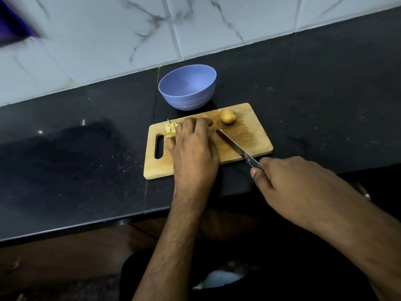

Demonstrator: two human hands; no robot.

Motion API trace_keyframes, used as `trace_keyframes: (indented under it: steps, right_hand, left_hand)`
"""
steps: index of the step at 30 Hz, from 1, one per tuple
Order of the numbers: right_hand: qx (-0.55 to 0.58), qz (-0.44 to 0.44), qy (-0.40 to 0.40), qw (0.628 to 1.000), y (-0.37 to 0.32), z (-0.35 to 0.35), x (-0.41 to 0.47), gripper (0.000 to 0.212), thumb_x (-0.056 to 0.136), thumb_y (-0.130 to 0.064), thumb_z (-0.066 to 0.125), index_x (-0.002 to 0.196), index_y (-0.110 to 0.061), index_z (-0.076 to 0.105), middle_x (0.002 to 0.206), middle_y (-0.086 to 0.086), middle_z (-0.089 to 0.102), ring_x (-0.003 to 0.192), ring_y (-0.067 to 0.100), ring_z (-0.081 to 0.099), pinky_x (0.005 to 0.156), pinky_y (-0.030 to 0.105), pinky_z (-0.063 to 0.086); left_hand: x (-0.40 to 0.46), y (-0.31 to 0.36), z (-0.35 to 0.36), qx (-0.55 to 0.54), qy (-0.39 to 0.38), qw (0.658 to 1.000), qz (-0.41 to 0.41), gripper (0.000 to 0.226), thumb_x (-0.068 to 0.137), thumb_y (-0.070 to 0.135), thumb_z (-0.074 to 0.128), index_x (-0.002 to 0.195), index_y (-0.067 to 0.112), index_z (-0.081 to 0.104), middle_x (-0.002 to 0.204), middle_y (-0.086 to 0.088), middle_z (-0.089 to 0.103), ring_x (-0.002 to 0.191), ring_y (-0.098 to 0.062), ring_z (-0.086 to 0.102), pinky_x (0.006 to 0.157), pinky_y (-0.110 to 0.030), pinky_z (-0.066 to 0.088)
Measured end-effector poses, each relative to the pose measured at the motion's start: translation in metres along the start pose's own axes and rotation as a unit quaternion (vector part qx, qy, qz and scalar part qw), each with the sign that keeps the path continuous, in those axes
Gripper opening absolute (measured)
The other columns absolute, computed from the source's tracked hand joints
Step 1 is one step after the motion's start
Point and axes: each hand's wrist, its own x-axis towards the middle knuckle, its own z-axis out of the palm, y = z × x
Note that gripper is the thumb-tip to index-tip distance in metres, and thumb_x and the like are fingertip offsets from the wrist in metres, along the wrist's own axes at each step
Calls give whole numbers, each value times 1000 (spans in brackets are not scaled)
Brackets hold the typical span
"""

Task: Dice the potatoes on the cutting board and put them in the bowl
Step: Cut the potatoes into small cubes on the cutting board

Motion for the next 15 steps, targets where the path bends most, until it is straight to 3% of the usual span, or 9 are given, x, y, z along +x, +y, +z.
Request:
trace_keyframes:
  steps: [2, 4, 9, 12, 15]
  right_hand:
    - [-12, -13, 6, 1000, -3, 0, 2, 31, 103, -49, 27, 87, -31, 47, 69, -8, 52, 59, 5, 51, 49, 25, 35]
    - [-23, -23, 15, 999, -8, 0, 5, 30, 103, -48, 27, 86, -30, 45, 69, -9, 49, 58, 4, 47, 48, 24, 30]
    - [-41, -40, 28, 998, -15, -6, 5, 33, 102, -51, 26, 88, -30, 48, 69, -9, 51, 60, 5, 49, 47, 25, 31]
    - [-37, -49, 27, 998, -19, -8, 3, 31, 102, -50, 25, 88, -33, 47, 68, -10, 51, 59, 5, 50, 47, 24, 31]
    - [-23, -54, 46, 997, -22, -6, 7, 33, 102, -51, 25, 93, -32, 51, 68, -10, 51, 59, 5, 51, 48, 24, 35]
  left_hand:
    - [-2, 2, -1, 2, -12, 999, 31, 41, 87, 13, 61, 125, 30, 61, 131, 2, 50, 122, -18, 43, 93, -38, 22]
    - [-3, 2, -1, 5, -7, 999, 48, 34, 87, 16, 65, 116, 33, 67, 134, 1, 50, 123, -20, 44, 94, -42, 26]
    - [0, -9, -4, 22, 31, 999, 30, 16, 90, 24, 69, 103, 31, 74, 115, 5, 60, 110, -20, 48, 89, -42, 31]
    - [10, -31, -11, 47, 78, 995, -31, 15, 92, 18, 64, 99, 25, 75, 106, 4, 64, 105, -20, 49, 82, -32, 17]
    - [22, -49, -19, 13, 88, 991, -98, 22, 97, 17, 56, 107, 24, 73, 112, 3, 64, 108, -18, 47, 85, -32, 17]
